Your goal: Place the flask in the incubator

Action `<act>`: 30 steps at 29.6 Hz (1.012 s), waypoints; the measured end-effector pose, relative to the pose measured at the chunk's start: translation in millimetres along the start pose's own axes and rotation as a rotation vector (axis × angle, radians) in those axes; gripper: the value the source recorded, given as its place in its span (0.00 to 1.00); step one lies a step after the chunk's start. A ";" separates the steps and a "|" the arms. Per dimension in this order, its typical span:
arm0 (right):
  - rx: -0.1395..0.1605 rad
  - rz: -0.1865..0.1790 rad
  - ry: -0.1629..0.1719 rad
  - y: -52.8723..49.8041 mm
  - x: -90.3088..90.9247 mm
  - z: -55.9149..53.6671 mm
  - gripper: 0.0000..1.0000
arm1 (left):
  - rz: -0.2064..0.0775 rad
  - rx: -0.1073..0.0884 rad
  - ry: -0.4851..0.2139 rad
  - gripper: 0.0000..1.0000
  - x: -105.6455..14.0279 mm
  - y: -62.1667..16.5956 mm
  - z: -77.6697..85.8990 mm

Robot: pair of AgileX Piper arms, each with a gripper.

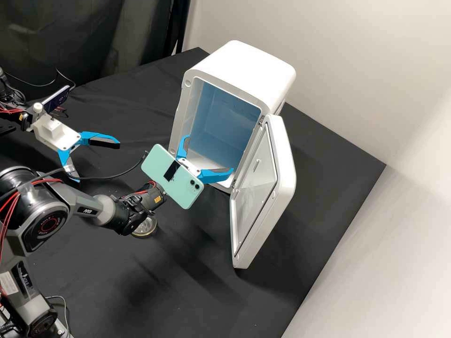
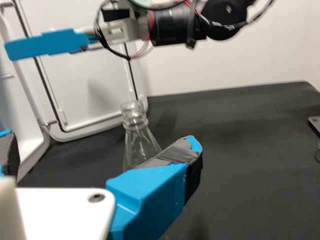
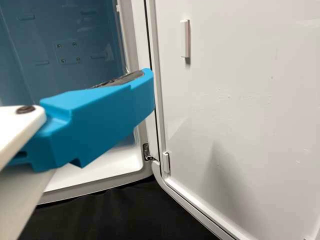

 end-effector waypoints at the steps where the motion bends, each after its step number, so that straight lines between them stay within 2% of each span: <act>1: 0.000 0.000 0.000 0.0 0.0 0.0 1.00 | -0.009 0.001 -0.004 1.00 -1.3 -1.8 -0.1; 8: 0.000 0.000 0.000 0.0 0.0 0.0 1.00 | -0.052 0.007 -0.001 1.00 -6.1 -11.3 -9.9; 10: 0.000 0.000 0.000 0.0 0.0 0.0 1.00 | -0.057 0.010 0.007 1.00 -8.5 -11.9 -14.8; 15: 0.000 0.000 0.000 0.0 0.0 0.0 1.00 | -0.079 0.008 0.034 1.00 -21.4 -16.0 -27.2; 19: 0.000 0.000 0.000 0.0 0.0 0.0 1.00 | -0.080 0.007 0.031 1.00 -35.0 -13.4 -34.0; 26: 0.000 0.000 0.000 0.0 0.0 0.0 1.00 | -0.049 -0.047 0.086 1.00 -63.3 -2.1 -50.8; 30: 0.000 0.000 0.000 0.0 0.0 0.0 1.00 | -0.052 -0.052 0.094 1.00 -75.4 0.8 -57.3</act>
